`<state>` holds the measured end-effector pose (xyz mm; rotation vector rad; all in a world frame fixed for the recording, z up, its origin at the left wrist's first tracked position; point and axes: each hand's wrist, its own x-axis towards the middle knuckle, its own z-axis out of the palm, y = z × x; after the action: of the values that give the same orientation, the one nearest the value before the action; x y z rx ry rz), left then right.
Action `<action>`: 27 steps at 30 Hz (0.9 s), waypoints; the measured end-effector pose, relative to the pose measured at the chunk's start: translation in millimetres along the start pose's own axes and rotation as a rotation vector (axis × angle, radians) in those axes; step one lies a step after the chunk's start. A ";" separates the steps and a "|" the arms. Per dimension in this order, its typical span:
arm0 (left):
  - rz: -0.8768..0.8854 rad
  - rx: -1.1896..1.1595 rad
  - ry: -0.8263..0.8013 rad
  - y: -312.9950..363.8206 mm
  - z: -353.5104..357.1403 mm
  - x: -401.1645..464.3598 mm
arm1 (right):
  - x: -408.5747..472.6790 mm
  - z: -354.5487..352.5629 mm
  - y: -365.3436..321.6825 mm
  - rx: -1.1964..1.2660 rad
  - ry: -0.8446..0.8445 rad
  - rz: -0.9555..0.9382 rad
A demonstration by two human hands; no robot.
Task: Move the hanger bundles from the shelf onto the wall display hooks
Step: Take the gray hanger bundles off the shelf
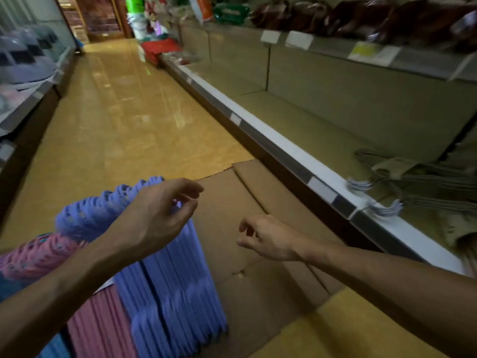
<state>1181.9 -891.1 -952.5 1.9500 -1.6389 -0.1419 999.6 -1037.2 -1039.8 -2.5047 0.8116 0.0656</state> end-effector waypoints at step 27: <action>-0.002 -0.481 -0.214 112.6 114.7 56.6 | -161.4 -121.6 175.6 -0.445 0.264 0.430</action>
<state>1047.8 -993.5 -976.0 1.6062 -1.5526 -0.6994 755.7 -1130.8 -981.0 -2.7277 1.5880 0.0684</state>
